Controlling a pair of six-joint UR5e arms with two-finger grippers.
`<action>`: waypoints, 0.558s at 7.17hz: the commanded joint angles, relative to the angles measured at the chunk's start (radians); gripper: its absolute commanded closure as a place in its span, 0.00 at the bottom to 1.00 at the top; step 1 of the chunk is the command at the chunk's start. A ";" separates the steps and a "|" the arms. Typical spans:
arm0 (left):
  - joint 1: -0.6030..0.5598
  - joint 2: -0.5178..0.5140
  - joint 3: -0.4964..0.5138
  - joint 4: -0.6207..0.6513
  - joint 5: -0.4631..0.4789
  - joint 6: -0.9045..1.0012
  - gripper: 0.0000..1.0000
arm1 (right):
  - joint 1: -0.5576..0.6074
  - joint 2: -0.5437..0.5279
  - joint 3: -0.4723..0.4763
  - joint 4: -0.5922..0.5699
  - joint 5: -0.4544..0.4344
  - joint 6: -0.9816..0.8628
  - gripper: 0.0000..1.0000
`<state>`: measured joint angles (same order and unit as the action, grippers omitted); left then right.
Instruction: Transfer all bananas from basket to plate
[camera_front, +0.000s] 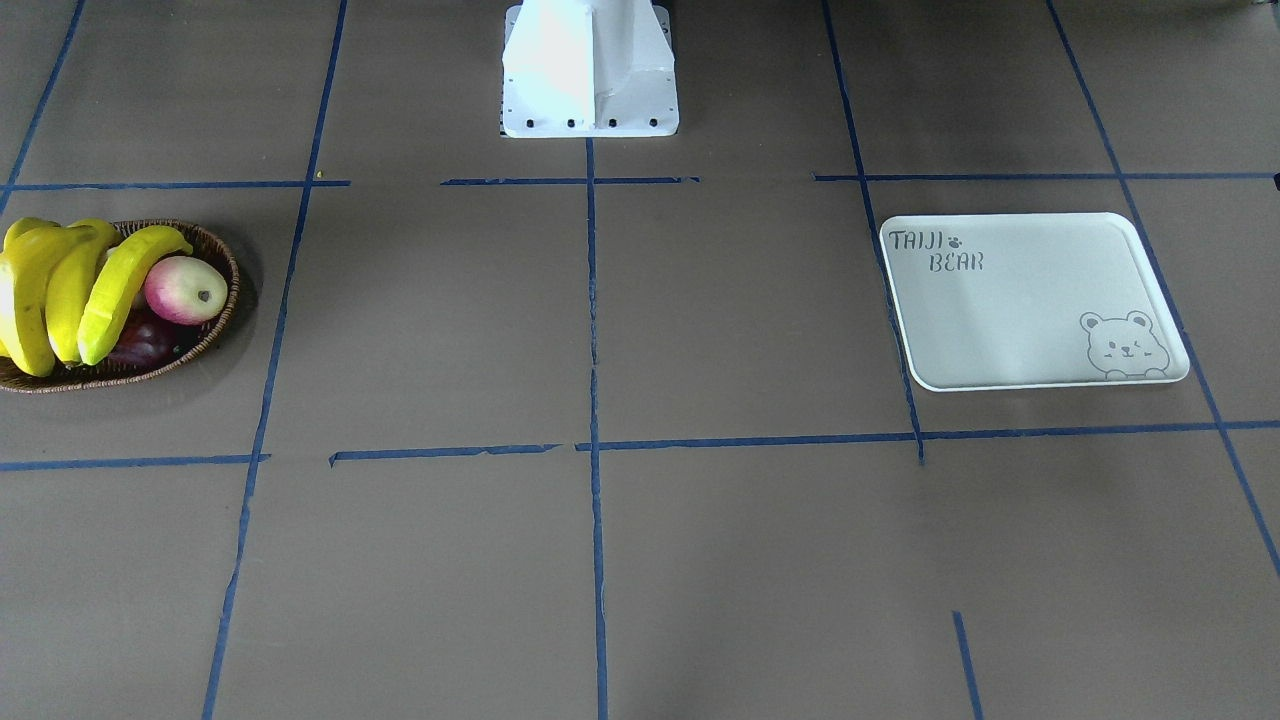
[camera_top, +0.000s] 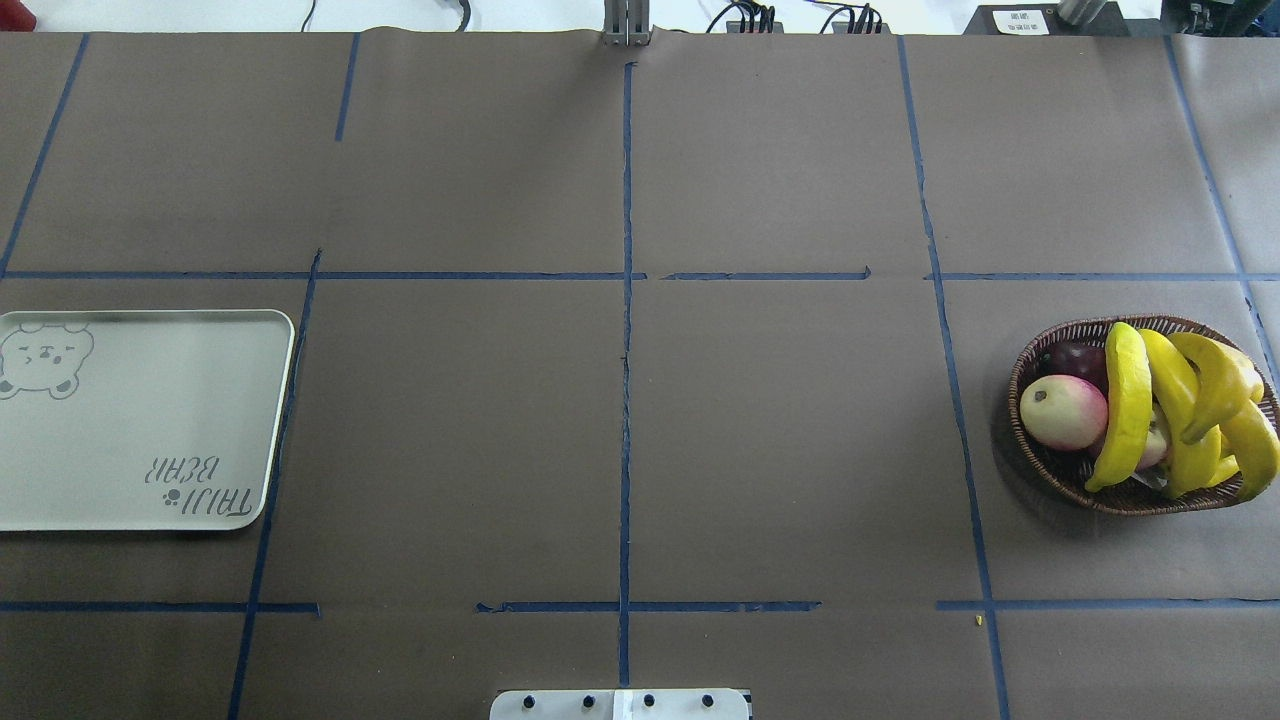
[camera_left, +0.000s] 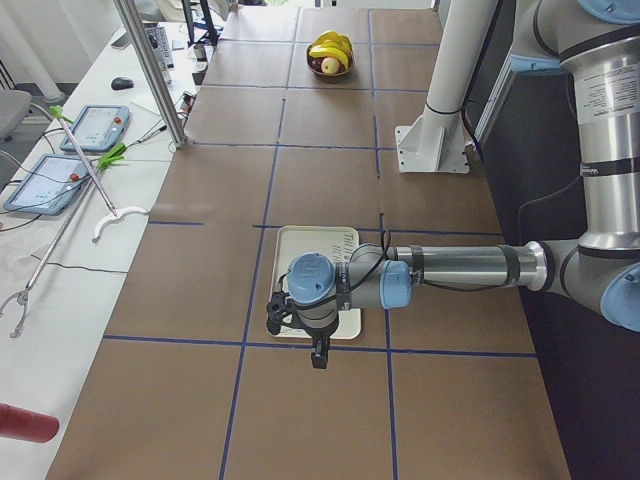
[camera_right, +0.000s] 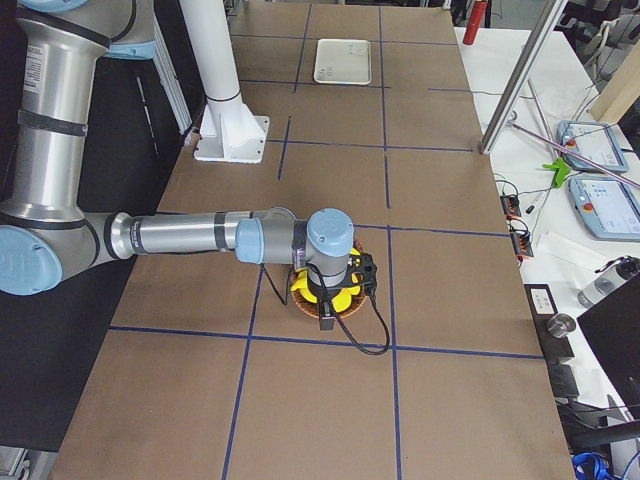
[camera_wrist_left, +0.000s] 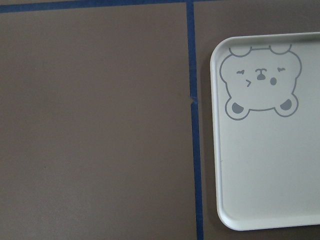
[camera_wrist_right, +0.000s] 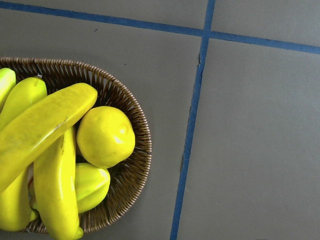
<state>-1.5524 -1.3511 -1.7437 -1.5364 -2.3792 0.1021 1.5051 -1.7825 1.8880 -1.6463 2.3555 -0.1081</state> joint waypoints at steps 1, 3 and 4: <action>0.000 0.001 0.004 0.001 0.000 -0.001 0.00 | -0.041 0.000 0.065 0.045 0.008 0.031 0.00; 0.000 0.001 0.004 0.001 0.000 -0.001 0.00 | -0.100 -0.002 0.167 0.046 0.007 0.246 0.01; 0.000 0.001 0.004 0.001 0.000 -0.001 0.00 | -0.153 -0.002 0.186 0.078 0.007 0.356 0.01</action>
<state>-1.5524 -1.3499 -1.7396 -1.5356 -2.3792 0.1012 1.4075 -1.7835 2.0351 -1.5933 2.3624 0.1113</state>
